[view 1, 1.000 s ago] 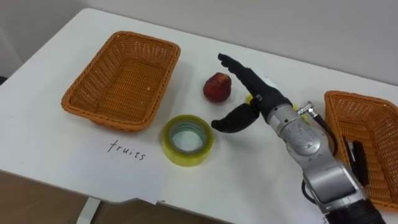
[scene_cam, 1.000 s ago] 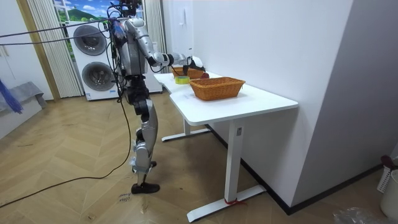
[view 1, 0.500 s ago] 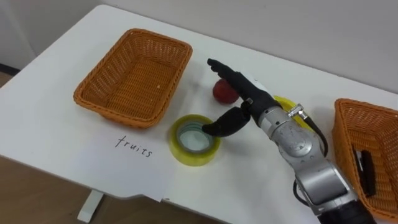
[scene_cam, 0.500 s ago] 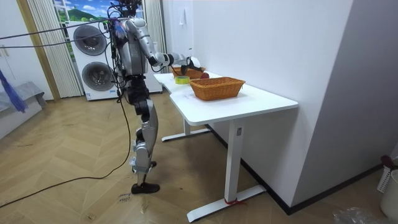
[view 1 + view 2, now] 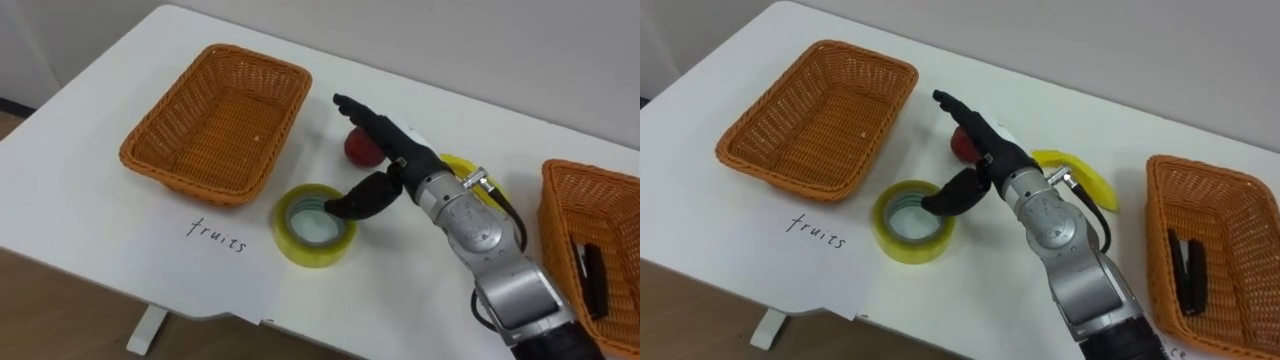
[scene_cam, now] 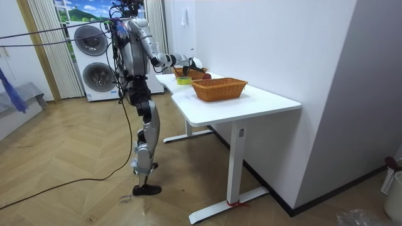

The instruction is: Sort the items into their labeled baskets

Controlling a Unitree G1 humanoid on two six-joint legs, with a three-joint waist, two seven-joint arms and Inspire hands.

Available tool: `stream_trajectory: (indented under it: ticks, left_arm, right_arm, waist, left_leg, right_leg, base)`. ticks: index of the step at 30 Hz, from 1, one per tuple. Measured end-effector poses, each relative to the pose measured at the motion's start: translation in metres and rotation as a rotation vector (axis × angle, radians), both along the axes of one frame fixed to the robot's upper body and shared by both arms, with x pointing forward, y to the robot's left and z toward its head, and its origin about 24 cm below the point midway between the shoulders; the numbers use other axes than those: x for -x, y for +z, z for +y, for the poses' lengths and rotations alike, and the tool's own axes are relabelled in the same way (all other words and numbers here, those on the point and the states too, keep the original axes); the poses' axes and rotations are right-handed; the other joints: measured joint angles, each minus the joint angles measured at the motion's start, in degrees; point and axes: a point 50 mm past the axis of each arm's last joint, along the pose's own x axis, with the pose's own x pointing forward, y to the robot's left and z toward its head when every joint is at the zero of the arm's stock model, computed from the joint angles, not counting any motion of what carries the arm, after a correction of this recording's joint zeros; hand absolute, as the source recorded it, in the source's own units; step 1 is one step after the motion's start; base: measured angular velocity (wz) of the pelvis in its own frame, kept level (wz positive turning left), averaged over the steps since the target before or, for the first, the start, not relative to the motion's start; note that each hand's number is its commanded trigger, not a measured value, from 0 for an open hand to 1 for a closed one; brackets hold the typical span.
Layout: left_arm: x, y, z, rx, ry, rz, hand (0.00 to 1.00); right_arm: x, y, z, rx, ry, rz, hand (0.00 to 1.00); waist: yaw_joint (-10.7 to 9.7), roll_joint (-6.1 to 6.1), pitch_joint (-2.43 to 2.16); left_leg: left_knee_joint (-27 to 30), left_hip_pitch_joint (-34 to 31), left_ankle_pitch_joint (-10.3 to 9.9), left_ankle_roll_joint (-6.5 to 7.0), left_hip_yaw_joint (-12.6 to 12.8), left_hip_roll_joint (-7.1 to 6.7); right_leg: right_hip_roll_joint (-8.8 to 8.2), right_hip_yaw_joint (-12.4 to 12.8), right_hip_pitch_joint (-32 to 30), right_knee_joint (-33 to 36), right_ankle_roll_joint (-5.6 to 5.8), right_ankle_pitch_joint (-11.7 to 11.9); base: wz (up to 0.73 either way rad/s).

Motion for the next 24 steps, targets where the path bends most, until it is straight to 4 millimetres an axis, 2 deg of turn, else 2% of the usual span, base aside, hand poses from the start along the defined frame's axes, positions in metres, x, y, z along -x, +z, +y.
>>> stream_trajectory:
  ticks: [4,9,11,14,17,24]
  left_arm:
    - [0.001,0.000,0.000,-0.003,0.002,0.004,0.00]
    - [-0.001,0.001,0.001,-0.009,0.002,0.000,0.00]
    - [-0.001,0.001,0.001,-0.011,0.002,0.000,0.00]
    - [-0.002,0.002,0.002,-0.015,0.004,-0.001,0.00]
    - [-0.007,0.004,0.002,-0.017,0.001,-0.022,0.00]
    - [-0.010,0.006,0.002,-0.019,-0.002,-0.037,0.00]
  right_arm:
    - [0.000,0.000,0.001,0.013,0.002,-0.003,0.00]
    - [0.001,-0.012,0.005,0.027,0.009,0.043,0.00]
    - [0.002,-0.027,0.008,0.049,0.015,0.104,0.00]
    - [0.004,-0.036,0.010,0.065,0.017,0.147,0.00]
    - [0.003,-0.036,0.010,0.070,0.018,0.149,0.00]
    - [0.001,-0.038,0.010,0.080,0.027,0.162,0.00]
  waist:
    - [0.0,0.05,0.03]
    - [0.1,0.01,-0.01]
    - [0.5,-0.01,-0.03]
    - [1.0,-0.12,-0.10]
    - [1.6,-0.24,-0.19]
    - [1.8,-0.37,-0.27]
  left_leg:
    - [0.0,-0.1,0.0,0.00,0.0,0.00]
    - [0.0,-0.1,0.0,0.00,0.0,0.00]
    - [0.0,0.2,0.0,0.00,-0.1,0.00]
    - [0.0,0.1,0.0,0.00,-0.1,-0.01]
    - [0.1,0.1,0.0,0.00,-0.1,-0.01]
    - [0.4,0.0,0.0,-0.01,-0.2,-0.02]
  right_leg:
    - [0.01,0.0,0.1,0.0,0.00,0.0]
    - [0.00,0.0,0.1,0.0,0.00,0.0]
    - [0.02,0.0,0.5,0.0,0.00,0.0]
    - [0.01,0.0,0.5,0.0,0.00,0.0]
    - [0.03,0.0,0.5,0.0,0.01,0.0]
    - [0.04,0.0,0.6,0.0,0.01,0.0]
  base:
    - [0.00]
    - [0.00]
    - [0.02]
    - [0.00]
    - [0.00]
    - [0.00]
